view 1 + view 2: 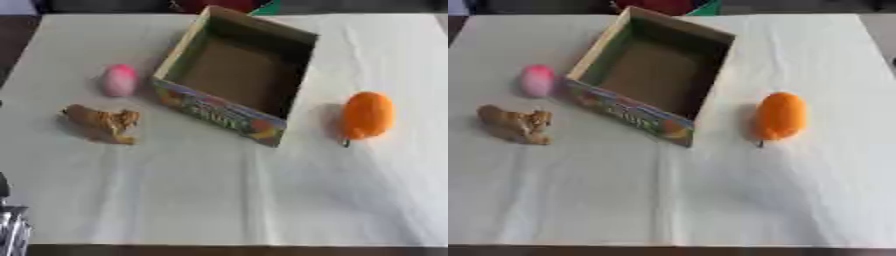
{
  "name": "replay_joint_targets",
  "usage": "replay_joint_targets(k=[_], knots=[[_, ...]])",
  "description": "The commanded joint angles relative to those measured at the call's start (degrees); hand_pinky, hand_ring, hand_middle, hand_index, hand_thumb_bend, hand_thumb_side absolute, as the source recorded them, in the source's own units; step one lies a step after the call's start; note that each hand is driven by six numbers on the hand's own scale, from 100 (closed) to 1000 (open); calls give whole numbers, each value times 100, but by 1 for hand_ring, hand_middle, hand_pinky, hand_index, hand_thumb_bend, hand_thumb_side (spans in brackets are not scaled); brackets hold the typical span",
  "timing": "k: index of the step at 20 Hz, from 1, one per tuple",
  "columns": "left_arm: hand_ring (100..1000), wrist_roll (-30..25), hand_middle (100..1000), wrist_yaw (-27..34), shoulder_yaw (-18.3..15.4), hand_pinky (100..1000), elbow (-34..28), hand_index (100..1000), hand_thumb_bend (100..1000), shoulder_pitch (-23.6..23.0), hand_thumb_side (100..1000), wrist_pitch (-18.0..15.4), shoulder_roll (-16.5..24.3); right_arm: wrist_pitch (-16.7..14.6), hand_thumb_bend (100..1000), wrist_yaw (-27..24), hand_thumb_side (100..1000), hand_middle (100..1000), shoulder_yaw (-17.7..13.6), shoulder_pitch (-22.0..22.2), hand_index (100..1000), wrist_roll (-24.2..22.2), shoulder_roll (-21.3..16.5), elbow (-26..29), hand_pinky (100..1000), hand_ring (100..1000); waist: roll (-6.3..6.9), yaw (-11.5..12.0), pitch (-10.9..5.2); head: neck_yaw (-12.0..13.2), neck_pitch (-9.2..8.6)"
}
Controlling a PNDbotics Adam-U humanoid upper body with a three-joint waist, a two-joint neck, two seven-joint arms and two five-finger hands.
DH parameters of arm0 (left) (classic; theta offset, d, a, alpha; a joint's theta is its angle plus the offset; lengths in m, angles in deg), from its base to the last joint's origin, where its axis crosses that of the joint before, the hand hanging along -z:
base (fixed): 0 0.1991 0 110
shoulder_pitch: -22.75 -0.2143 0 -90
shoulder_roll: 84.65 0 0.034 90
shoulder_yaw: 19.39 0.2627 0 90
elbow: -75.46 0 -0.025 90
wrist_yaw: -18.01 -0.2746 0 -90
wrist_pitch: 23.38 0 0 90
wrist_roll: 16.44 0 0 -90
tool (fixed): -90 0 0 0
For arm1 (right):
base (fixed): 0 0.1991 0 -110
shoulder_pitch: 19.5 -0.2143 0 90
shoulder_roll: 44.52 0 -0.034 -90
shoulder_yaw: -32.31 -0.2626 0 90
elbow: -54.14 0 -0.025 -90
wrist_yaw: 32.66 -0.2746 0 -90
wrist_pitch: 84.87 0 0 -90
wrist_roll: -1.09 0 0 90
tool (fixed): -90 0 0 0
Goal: Pick up objects on the table and place them in the box.
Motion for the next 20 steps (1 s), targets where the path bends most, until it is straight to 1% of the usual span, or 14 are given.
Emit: replay_joint_targets(k=[1,9,13,14,16,18,20], knots=[[557,18,617,-13,-19,580,-113,805,100,36,1000,4,26,4,100,43,917,612,-51,-16,790,17,-99,112,723,1000,-13,3,-98,-22,-40],[552,22,615,-6,-21,578,-113,801,100,50,1000,5,25,-15,100,59,914,613,-52,-4,792,18,-110,112,724,1000,-41,3,-91,-37,-77],[552,19,615,-2,-17,578,-113,800,100,54,1000,11,25,-37,100,150,898,619,-77,1,796,13,-253,112,725,1000,-58,5,-88,-61,-94],[552,18,615,-2,-16,577,-113,800,100,56,1000,10,27,-56,100,187,893,621,-90,-2,797,30,-322,112,725,1000,-60,6,-87,-78,-101],[551,20,615,-2,-17,577,-113,799,100,56,1000,6,35,-131,100,330,863,639,-121,-19,809,56,-588,112,728,1000,-69,10,-84,-107,-109],[552,18,615,-3,-13,577,-113,799,100,55,1000,7,43,-214,100,597,830,667,-141,-42,823,54,-960,112,732,1000,-84,13,-83,-112,-110],[554,9,616,-3,-4,577,-113,799,100,53,1000,12,49,-267,100,989,785,693,-150,-71,832,65,-1393,112,735,1000,-97,21,-85,-106,-107]])
